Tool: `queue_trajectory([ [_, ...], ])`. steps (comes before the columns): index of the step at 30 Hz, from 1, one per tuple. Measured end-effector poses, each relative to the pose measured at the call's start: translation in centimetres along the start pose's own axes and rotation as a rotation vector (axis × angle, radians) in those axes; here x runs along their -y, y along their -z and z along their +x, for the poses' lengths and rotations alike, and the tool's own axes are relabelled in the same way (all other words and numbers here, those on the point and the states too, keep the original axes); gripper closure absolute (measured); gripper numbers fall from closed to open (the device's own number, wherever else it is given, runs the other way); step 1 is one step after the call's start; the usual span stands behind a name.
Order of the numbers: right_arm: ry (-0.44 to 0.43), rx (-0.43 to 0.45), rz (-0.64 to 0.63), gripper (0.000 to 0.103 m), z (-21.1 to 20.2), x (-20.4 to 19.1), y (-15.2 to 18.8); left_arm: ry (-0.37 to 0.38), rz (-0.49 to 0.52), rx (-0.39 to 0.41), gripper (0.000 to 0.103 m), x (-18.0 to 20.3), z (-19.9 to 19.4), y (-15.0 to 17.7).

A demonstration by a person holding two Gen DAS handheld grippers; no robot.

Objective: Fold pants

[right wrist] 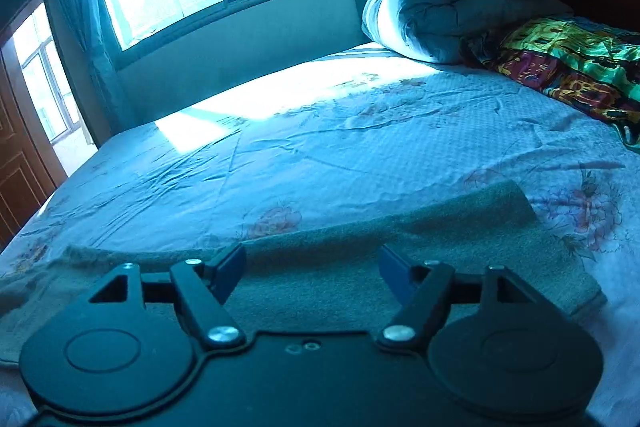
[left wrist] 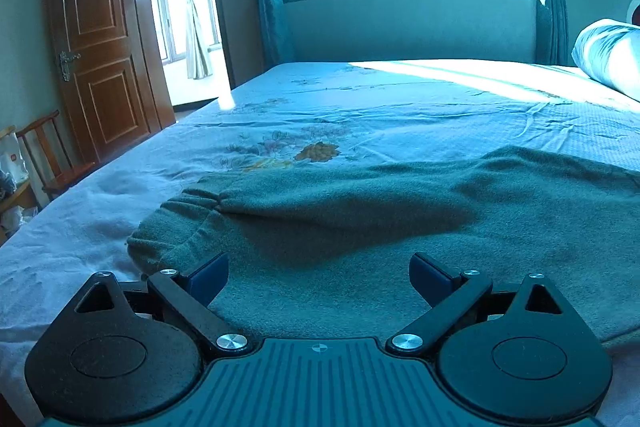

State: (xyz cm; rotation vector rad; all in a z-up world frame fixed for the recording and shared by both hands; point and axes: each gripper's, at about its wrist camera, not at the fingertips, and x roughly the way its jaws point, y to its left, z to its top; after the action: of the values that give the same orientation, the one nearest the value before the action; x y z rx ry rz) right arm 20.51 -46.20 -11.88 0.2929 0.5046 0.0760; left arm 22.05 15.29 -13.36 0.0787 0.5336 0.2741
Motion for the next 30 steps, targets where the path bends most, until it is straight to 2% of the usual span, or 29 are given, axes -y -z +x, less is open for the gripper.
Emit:
queue_trajectory([
  [1,-0.005,-0.007,-0.013,0.034,-0.1,-0.1,0.7,0.007,0.008,-0.018,0.001,0.4,0.2,0.1],
  [3,0.121,-0.070,-0.085,0.029,1.1,-0.2,2.1,-0.002,0.032,-0.099,0.000,1.4,1.3,0.7],
  [4,0.189,-0.122,-0.084,0.030,1.8,0.7,2.7,0.000,0.002,-0.101,0.000,1.4,1.5,1.0],
  [5,0.173,-0.112,-0.046,0.035,1.1,1.6,2.8,0.002,-0.029,-0.113,0.000,1.2,1.5,0.9],
  [6,0.144,-0.071,0.035,0.036,-0.2,2.5,2.3,-0.003,-0.039,-0.122,0.000,1.2,1.3,0.7],
  [8,0.107,0.043,0.174,0.033,-3.4,4.3,1.6,0.002,-0.026,-0.095,0.000,1.5,0.1,0.3],
  [10,0.147,0.114,0.215,0.029,-5.3,5.9,1.4,0.041,-0.005,-0.067,0.000,2.2,-0.9,0.4],
  [13,0.141,0.095,0.261,0.030,-4.6,8.9,1.9,0.037,0.017,-0.094,0.000,3.6,-0.8,0.9],
  [15,0.157,0.032,0.291,0.036,-3.6,10.7,2.6,0.052,-0.015,-0.096,0.000,4.0,-1.1,0.9],
  [17,0.147,0.062,0.322,0.036,-4.9,10.6,2.3,0.070,-0.017,-0.097,0.000,5.0,-1.7,0.6],
  [18,0.141,0.100,0.334,0.029,-5.8,10.4,2.3,0.085,-0.009,-0.084,0.000,5.7,-2.2,0.3],
  [19,0.139,0.135,0.336,0.024,-6.6,10.2,2.3,0.109,-0.002,-0.071,0.000,6.4,-2.7,0.1],
  [20,0.172,0.146,0.327,0.017,-7.0,10.2,2.5,0.133,0.005,-0.062,0.000,7.2,-3.1,0.0],
  [21,0.223,0.113,0.315,0.014,-6.5,10.3,2.6,0.156,0.014,-0.056,0.000,8.2,-3.4,-0.2],
  [23,0.283,0.014,0.297,0.017,-5.1,10.8,3.3,0.187,0.032,-0.067,0.000,10.0,-3.6,-0.2],
  [25,0.286,0.012,0.251,0.015,-4.9,10.5,4.1,0.215,0.051,-0.085,0.000,11.6,-3.6,-0.1],
  [27,0.298,-0.013,0.198,0.006,-4.4,9.8,4.4,0.235,0.071,-0.091,0.000,13.1,-3.9,0.2],
  [30,0.349,-0.050,0.121,0.006,-3.6,8.6,4.4,0.244,0.077,-0.096,0.000,14.1,-4.3,0.4],
])
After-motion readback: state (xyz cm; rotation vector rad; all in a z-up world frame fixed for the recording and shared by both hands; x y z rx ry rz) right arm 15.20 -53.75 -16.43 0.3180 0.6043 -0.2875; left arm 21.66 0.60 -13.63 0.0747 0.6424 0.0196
